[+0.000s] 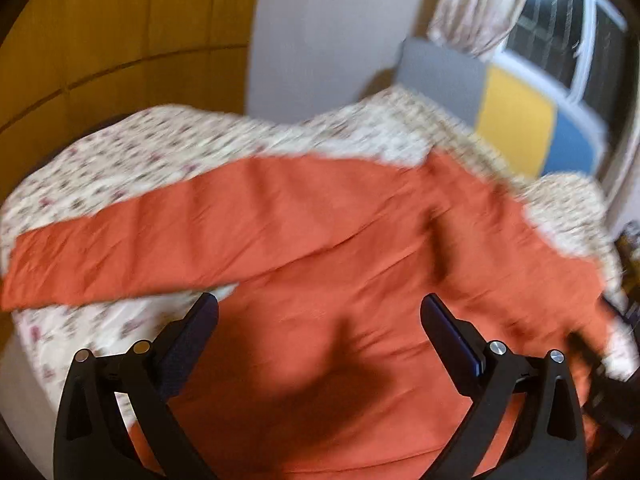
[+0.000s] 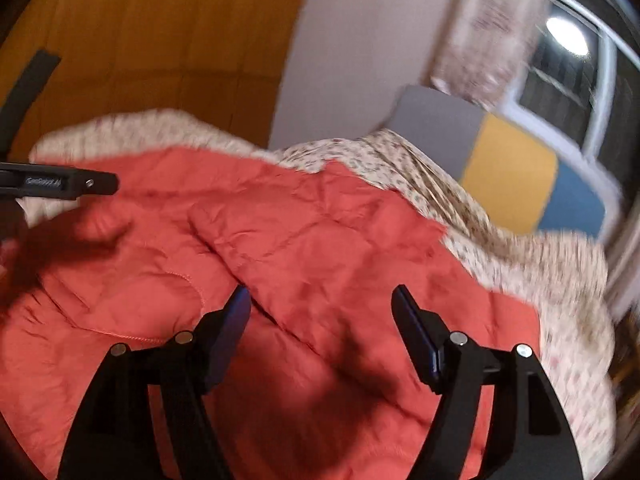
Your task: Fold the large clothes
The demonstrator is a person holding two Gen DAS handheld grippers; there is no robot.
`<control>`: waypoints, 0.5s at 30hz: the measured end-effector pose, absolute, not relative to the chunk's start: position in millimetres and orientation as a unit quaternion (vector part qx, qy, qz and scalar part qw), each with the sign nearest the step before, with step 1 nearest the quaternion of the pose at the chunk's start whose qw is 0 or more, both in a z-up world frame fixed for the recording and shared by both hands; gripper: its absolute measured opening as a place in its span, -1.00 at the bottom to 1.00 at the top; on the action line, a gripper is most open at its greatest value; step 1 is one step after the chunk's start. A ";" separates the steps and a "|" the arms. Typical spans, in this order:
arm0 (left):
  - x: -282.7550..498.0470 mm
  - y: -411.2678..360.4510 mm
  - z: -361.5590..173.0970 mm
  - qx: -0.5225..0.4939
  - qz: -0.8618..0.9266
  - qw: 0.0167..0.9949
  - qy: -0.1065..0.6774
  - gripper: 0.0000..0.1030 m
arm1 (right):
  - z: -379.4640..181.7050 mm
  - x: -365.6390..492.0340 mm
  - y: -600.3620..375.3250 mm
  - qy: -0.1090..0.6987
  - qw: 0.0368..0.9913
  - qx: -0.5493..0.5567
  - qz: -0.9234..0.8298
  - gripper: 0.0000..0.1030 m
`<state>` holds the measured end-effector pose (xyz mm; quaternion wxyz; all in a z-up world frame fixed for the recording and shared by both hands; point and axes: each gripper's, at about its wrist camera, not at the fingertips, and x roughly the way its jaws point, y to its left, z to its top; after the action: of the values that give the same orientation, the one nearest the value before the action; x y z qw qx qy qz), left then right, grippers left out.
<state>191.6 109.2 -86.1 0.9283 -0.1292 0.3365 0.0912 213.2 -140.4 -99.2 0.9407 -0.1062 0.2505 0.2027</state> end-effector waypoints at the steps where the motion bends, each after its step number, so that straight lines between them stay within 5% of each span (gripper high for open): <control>1: 202.0 97.2 -81.1 -0.123 0.076 0.931 0.335 0.94 | -97.2 213.4 -153.6 0.255 0.945 -0.079 0.191 0.33; 6: 266.4 38.1 -95.2 -0.060 0.024 0.935 0.349 0.94 | -96.1 255.5 -236.6 0.293 0.952 0.077 0.045 -0.18; 8: 287.2 27.1 -110.7 -0.037 0.029 0.932 0.360 0.77 | -97.5 273.1 -255.0 0.305 0.946 0.113 0.019 -0.33; 15: 312.5 34.1 -158.3 -0.037 0.040 0.909 0.413 0.81 | -138.9 359.3 -269.9 0.374 0.921 0.104 -0.032 -0.78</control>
<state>312.5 34.1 -158.3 0.9090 -0.0367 0.4133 0.0401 359.3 -269.9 -138.9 0.9209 0.1039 0.3742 -0.0317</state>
